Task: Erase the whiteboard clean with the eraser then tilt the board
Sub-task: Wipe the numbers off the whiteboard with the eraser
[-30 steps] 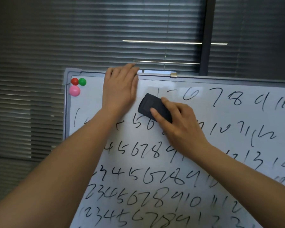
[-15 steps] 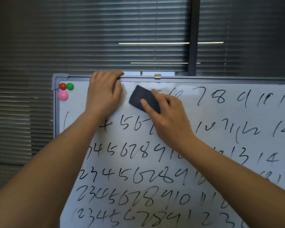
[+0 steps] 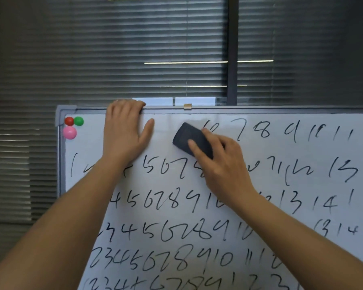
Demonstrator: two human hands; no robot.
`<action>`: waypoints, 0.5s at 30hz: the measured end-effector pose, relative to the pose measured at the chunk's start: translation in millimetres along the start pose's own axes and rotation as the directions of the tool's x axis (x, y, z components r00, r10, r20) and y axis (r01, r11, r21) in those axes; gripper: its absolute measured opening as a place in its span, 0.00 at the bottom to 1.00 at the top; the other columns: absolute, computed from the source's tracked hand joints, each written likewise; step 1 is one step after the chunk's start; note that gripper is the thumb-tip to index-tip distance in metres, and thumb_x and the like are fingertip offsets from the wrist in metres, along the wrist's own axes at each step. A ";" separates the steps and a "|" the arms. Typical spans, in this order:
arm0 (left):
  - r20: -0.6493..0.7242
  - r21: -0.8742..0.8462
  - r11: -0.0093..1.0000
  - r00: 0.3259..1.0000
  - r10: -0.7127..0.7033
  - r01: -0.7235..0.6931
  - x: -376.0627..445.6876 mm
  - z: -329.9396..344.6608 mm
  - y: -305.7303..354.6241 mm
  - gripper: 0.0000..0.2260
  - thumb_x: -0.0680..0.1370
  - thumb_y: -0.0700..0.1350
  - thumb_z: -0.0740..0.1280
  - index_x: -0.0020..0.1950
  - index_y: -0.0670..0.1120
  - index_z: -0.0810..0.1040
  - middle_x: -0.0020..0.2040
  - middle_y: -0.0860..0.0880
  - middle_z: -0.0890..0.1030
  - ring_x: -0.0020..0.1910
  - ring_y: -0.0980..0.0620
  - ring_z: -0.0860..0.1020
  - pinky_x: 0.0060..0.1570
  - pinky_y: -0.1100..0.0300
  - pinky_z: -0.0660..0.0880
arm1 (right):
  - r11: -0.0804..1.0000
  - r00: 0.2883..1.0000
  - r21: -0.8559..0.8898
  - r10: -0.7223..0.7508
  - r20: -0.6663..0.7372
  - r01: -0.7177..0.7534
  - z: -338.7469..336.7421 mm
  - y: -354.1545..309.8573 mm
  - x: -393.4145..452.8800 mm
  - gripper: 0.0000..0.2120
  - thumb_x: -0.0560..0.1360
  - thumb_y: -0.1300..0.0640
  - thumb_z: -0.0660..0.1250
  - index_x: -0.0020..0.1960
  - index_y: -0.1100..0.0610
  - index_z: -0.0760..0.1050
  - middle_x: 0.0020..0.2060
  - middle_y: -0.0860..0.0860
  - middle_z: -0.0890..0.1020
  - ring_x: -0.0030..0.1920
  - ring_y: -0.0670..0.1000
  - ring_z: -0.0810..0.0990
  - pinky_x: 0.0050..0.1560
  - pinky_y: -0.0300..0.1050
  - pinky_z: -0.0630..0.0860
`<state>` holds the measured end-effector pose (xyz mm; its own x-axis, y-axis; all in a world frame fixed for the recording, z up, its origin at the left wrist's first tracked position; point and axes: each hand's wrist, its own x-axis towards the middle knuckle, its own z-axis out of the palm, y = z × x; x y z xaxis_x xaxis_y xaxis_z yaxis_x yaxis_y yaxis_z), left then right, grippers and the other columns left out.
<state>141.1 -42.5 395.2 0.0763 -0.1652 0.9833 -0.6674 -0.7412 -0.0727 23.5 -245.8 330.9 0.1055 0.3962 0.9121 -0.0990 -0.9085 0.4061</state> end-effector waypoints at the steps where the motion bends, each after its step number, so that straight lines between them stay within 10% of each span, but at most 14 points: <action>1: -0.005 0.018 1.000 1.000 0.005 -0.005 -0.8 0.8 -0.8 0.21 0.79 0.54 0.55 0.62 0.40 0.72 0.57 0.41 0.75 0.59 0.41 0.70 0.69 0.48 0.59 | 0.998 0.999 -0.023 0.050 -0.014 -0.050 -1.9 3.3 3.7 0.26 0.65 0.70 0.72 0.62 0.60 0.78 0.60 0.66 0.77 0.51 0.65 0.77 0.48 0.56 0.74; 7: -0.020 0.014 1.000 1.000 0.019 -0.019 -2.4 3.0 -1.8 0.22 0.80 0.54 0.54 0.62 0.38 0.72 0.57 0.40 0.75 0.59 0.40 0.69 0.70 0.47 0.57 | 0.972 0.971 -0.026 0.230 -0.064 -0.232 -9.0 0.8 -4.6 0.24 0.67 0.72 0.72 0.62 0.62 0.78 0.59 0.68 0.76 0.48 0.66 0.76 0.46 0.55 0.73; 12: 0.036 0.091 0.996 0.999 -0.018 0.015 4.2 4.7 9.9 0.27 0.82 0.59 0.50 0.72 0.42 0.68 0.71 0.42 0.69 0.73 0.42 0.62 0.75 0.41 0.44 | 0.997 0.995 0.001 -0.076 0.057 0.076 -13.2 7.5 -20.8 0.23 0.66 0.71 0.72 0.61 0.62 0.79 0.59 0.68 0.76 0.52 0.63 0.74 0.46 0.55 0.75; 15: 0.084 0.144 0.988 0.995 0.049 -0.061 12.1 13.8 37.7 0.28 0.82 0.60 0.44 0.79 0.48 0.58 0.79 0.46 0.56 0.79 0.46 0.49 0.73 0.40 0.36 | 0.999 0.999 -0.048 -0.012 0.041 0.014 -20.7 25.8 -16.4 0.23 0.68 0.71 0.70 0.63 0.62 0.77 0.60 0.69 0.75 0.52 0.66 0.75 0.48 0.58 0.74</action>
<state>127.1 -81.4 402.1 0.1056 -0.2554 0.9610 -0.5567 -0.8160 -0.1557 -1.3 -273.0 327.6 0.1470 0.4013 0.9041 -0.1452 -0.8953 0.4211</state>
